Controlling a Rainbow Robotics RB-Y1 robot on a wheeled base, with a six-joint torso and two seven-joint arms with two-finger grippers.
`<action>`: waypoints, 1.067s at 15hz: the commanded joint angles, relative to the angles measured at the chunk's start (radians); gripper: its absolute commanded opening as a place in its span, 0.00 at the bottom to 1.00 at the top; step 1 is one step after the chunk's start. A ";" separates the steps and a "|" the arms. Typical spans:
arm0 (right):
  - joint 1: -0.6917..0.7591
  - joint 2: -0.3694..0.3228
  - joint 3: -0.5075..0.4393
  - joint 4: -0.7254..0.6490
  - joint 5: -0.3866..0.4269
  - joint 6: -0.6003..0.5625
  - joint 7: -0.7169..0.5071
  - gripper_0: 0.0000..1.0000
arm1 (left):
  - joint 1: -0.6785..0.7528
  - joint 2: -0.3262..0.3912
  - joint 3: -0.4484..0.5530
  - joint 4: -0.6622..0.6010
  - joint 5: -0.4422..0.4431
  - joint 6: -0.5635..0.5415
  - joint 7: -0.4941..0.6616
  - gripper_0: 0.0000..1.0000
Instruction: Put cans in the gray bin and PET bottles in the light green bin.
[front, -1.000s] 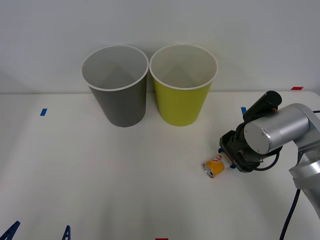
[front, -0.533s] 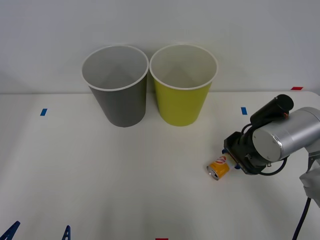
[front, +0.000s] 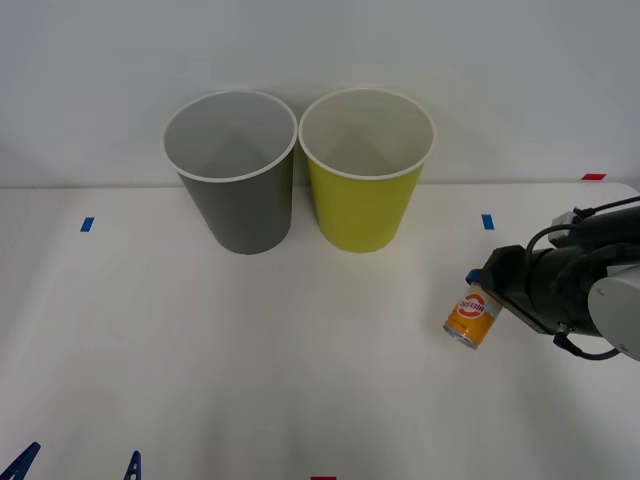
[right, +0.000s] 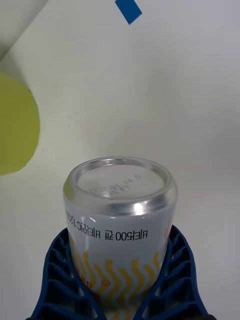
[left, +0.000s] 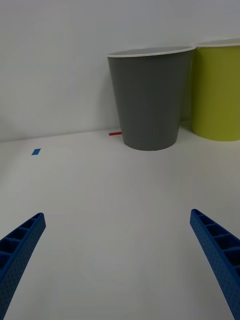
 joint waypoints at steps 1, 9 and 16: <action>0.041 0.049 -0.094 -0.102 -0.021 -0.001 0.186 0.00 | 0.000 0.000 0.000 0.000 0.000 0.000 0.000 1.00; 0.100 0.142 -0.167 -0.238 0.002 -0.117 0.719 0.00 | 0.000 0.000 0.000 0.000 0.000 0.000 0.000 1.00; 0.088 0.240 -0.233 -0.265 -0.182 -0.264 1.085 0.00 | 0.000 0.000 0.000 0.000 0.000 0.000 0.000 1.00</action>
